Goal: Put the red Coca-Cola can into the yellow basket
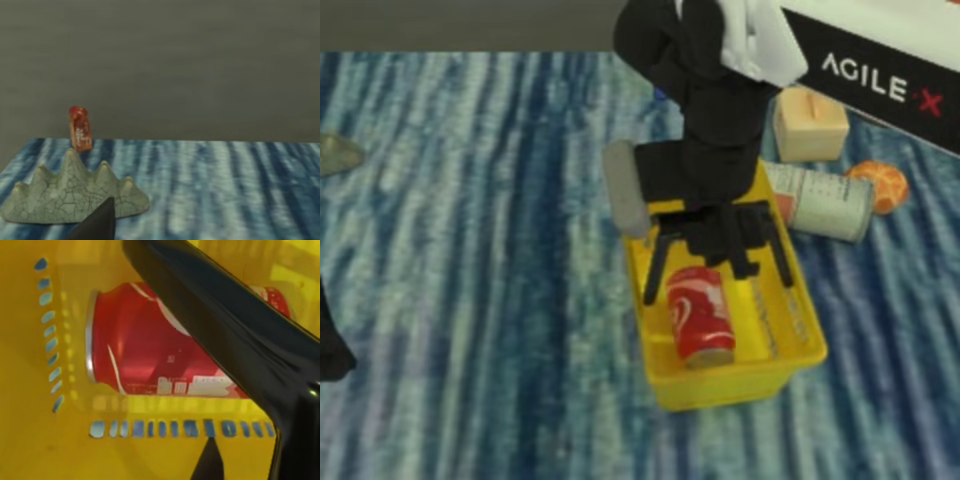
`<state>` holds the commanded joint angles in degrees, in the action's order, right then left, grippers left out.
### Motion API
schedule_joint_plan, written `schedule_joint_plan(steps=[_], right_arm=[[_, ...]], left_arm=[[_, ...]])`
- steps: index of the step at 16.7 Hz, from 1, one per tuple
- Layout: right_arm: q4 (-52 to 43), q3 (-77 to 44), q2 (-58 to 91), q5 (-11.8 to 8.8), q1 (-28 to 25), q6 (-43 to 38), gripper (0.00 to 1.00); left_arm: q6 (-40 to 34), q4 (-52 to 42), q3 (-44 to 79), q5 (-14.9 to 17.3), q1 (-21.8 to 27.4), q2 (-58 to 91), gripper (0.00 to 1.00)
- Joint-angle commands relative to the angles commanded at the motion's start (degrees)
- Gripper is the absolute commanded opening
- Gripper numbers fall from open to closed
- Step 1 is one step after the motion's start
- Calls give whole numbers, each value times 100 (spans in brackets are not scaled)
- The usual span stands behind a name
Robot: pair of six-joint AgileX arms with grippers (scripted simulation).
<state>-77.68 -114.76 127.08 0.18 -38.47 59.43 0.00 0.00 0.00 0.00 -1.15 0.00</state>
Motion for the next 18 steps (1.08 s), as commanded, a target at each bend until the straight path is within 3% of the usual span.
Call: schedule_joint_plan(steps=[10,18], right_arm=[[-22,-26,5,1,8,5,0],[-1017,-822,-194,0,166,213,0]], left_arm=[[0,0,0,0,0,0,100],[0,0,0,0,0,0,100]])
